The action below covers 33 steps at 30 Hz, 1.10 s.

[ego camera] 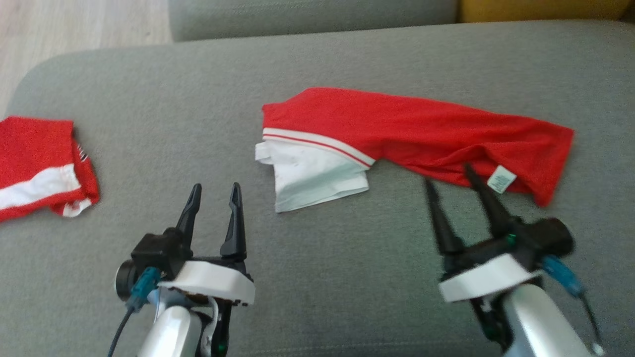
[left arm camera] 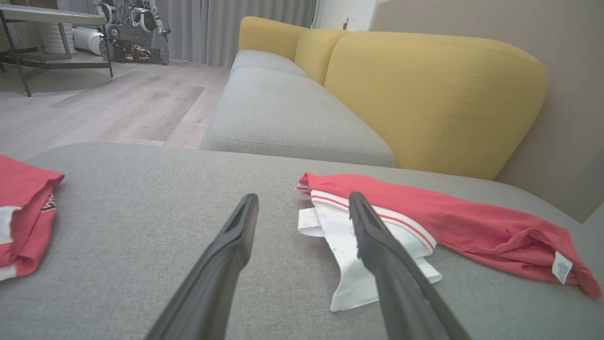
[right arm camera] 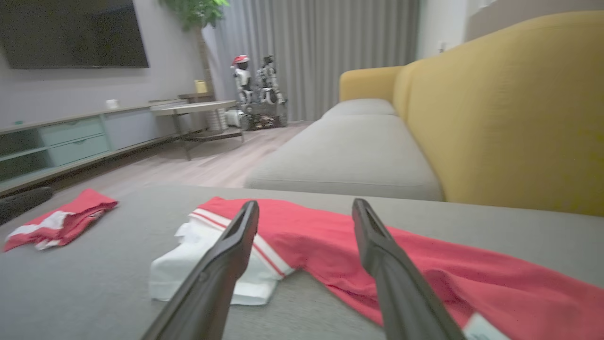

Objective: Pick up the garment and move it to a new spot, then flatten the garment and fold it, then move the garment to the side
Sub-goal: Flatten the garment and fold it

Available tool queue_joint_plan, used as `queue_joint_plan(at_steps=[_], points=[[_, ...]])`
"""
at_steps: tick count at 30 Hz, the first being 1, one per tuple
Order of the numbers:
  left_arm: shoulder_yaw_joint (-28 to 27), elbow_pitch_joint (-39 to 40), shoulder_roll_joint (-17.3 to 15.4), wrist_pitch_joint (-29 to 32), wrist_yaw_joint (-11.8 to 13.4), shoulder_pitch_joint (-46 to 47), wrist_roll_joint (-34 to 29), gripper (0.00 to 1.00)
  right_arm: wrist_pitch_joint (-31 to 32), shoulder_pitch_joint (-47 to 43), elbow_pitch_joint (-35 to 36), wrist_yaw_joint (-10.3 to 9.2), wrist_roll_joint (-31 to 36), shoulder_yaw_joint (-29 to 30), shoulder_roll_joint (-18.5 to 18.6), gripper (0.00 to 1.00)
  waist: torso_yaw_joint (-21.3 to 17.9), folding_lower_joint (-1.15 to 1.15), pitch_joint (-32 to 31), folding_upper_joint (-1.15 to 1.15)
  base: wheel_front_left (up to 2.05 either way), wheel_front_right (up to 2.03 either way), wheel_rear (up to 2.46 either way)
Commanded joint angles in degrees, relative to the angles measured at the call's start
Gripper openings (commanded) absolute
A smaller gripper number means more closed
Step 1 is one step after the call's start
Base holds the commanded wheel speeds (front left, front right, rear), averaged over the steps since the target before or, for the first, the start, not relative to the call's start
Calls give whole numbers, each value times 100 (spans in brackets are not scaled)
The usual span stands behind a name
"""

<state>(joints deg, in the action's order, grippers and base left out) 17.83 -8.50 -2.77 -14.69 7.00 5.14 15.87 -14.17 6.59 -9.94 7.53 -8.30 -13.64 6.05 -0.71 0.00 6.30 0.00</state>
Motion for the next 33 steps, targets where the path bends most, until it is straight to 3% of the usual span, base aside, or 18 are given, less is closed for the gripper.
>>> queue_joint_plan(at_steps=[1, 13, 22, 32, 33], points=[[-137, 193, -10, -30, -10, 323, 19, 100, 82, 420, 206, -4, -96, -495, 112, 100, 209, 0, 192, 0, 0, 0, 0], [58, 86, -10, -30, 80, 576, 171, 100, 719, 1774, -588, -4, -635, -2671, 904, 100, 1144, 0, 657, 0, 0, 0, 0], [154, 126, -10, -30, 140, 687, 306, 100, 828, 2703, -1737, -4, -434, -3469, 1264, 100, 1676, 0, 946, 0, 0, 0, 0], [233, 163, -10, -30, 194, 783, 413, 100, 658, 3378, -2664, -4, -69, -3816, 1325, 100, 1874, 0, 1191, 0, 0, 0, 0], [237, 164, -10, -30, 197, 788, 415, 100, 647, 3407, -2736, -4, -73, -3843, 1309, 79, 1875, 0, 1200, 0, 0, 0, 0]])
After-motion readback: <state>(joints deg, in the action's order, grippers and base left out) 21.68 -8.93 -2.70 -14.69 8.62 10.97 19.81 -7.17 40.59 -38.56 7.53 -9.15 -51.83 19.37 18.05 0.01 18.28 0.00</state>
